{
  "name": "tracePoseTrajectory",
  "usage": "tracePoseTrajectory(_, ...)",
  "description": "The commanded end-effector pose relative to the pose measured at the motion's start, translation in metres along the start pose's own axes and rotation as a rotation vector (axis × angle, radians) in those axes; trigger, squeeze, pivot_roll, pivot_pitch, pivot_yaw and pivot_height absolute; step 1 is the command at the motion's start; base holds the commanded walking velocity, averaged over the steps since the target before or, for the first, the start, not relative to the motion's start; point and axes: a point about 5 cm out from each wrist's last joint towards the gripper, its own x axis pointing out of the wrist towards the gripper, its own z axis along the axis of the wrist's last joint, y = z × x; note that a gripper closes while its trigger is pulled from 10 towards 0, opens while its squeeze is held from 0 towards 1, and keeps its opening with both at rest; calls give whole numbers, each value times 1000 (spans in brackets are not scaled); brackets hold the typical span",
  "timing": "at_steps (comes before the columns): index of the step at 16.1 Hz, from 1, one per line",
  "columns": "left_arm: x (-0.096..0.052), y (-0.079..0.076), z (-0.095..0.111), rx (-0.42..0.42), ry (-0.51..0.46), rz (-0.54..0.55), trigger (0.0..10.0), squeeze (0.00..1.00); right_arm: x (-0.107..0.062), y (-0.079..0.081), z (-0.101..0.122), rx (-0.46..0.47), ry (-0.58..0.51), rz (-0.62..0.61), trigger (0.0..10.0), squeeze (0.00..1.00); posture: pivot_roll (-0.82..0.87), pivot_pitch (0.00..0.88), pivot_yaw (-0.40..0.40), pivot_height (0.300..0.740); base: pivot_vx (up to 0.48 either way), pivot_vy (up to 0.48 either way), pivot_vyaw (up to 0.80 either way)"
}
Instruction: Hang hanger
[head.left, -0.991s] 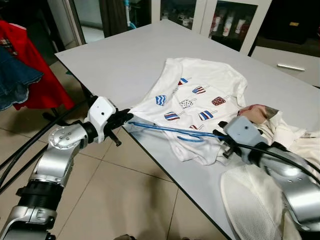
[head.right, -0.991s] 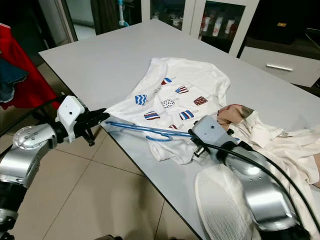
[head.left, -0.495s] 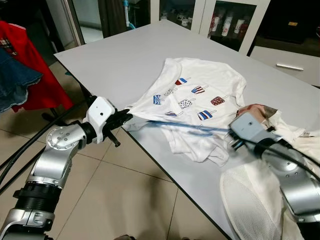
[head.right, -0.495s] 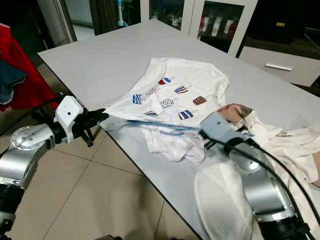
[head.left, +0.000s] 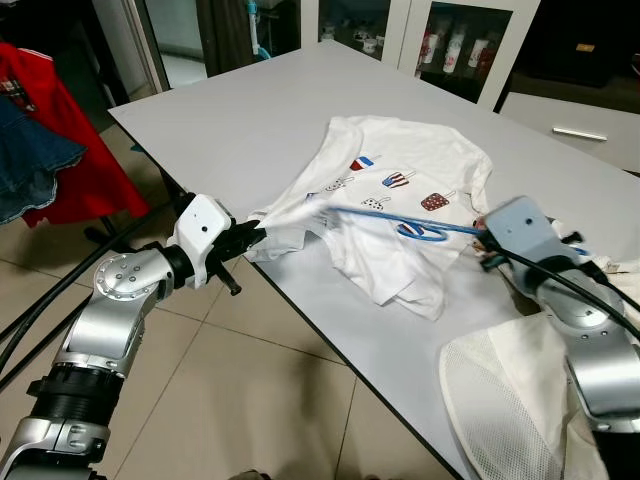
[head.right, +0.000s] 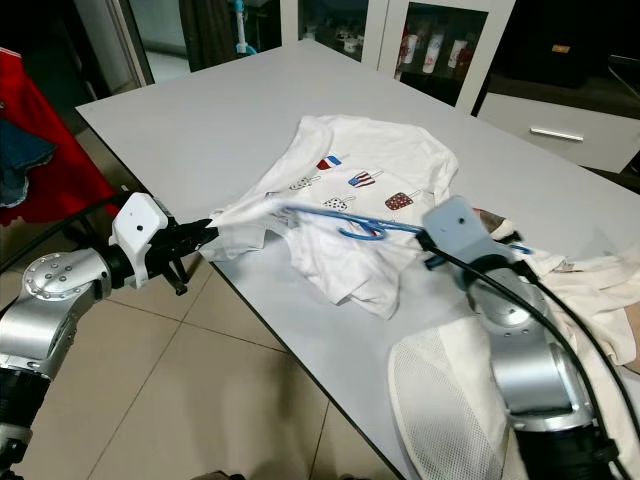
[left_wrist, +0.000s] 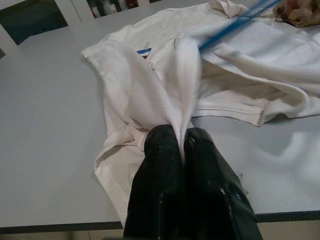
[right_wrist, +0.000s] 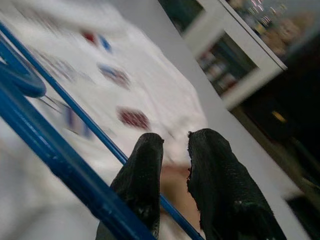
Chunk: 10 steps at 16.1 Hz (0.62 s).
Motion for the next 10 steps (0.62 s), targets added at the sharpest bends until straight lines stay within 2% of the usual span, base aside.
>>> tracePoseTrajectory(1, 1, 0, 4, 30, 2, -3, 0, 0, -7, 4, 15, 22, -61, 57, 10000, 0, 48, 90, 28, 740, 0, 0, 0)
tracePoseTrajectory(4, 4, 2, 6, 36, -6, 0, 0, 0, -11, 15, 19, 22, -73, 102, 10000, 0, 38, 87, 31, 740, 0, 0, 0)
tracePoseTrajectory(6, 9, 4, 10, 42, -20, 9, 0, 0, -15, 34, 23, 32, -82, 170, 10000, 0, 35, 85, 32, 740, 0, 0, 0)
tracePoseTrajectory(10, 9, 5, 12, 45, -26, 12, 0, 0, -19, 36, 17, 1, -49, 197, 10000, 0, 35, 87, 34, 740, 0, 0, 0)
